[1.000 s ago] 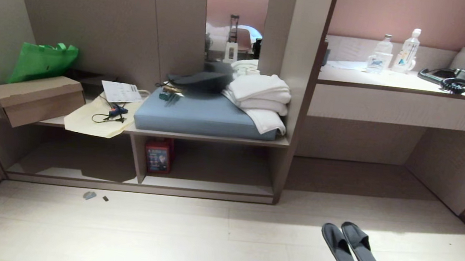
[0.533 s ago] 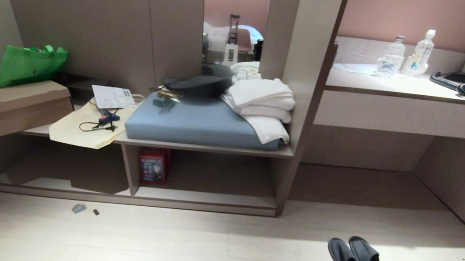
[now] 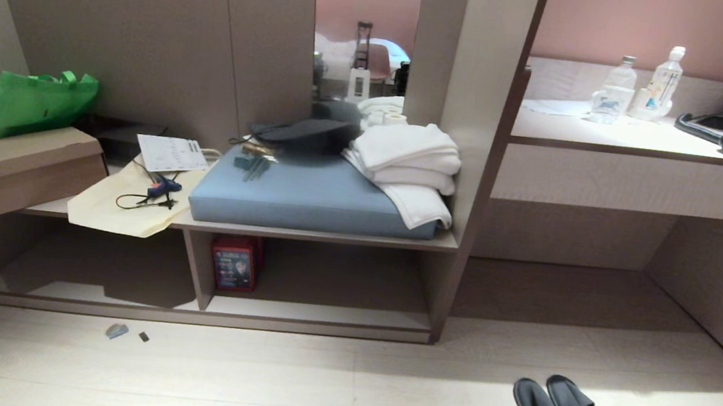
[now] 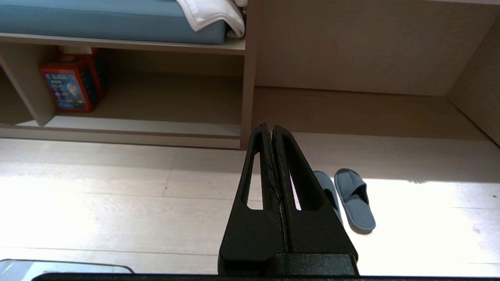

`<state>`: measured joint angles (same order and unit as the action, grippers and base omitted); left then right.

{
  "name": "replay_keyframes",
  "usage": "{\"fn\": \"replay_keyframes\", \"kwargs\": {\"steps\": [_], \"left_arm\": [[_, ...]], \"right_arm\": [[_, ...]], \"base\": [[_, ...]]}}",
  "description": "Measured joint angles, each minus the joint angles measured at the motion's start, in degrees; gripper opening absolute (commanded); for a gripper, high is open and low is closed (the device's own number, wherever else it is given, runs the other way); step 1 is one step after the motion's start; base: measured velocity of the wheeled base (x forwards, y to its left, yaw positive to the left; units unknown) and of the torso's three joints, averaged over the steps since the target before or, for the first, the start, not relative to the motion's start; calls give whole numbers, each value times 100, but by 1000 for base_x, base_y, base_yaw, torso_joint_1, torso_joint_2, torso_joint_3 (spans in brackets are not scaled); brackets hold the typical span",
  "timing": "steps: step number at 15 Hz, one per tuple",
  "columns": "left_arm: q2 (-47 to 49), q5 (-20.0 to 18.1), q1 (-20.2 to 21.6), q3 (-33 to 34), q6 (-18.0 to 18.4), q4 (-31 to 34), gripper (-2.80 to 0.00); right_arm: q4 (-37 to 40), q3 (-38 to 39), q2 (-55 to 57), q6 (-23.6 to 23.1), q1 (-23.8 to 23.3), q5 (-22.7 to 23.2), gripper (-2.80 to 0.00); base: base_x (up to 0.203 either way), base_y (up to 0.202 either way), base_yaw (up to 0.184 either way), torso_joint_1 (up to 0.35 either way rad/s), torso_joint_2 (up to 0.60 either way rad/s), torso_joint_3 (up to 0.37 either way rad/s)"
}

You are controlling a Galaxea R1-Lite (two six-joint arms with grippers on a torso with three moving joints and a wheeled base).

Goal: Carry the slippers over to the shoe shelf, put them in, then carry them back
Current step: Pick up the slippers on the floor

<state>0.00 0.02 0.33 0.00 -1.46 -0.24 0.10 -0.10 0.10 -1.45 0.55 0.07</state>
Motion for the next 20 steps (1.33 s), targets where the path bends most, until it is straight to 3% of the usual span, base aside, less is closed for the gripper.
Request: {"fn": "replay_keyframes", "kwargs": {"steps": [5, 20], "left_arm": [[0, 5, -12, 0, -2, 2, -280], [0, 0, 0, 0, 1, 2, -280]], "right_arm": [[-10, -1, 1, -2, -11, 4, -280], [-2, 0, 0, 0, -2, 0, -280]], "base": [[-2, -31, -1, 0, 1, 0], [0, -195, 3, 4, 2, 2]]}}
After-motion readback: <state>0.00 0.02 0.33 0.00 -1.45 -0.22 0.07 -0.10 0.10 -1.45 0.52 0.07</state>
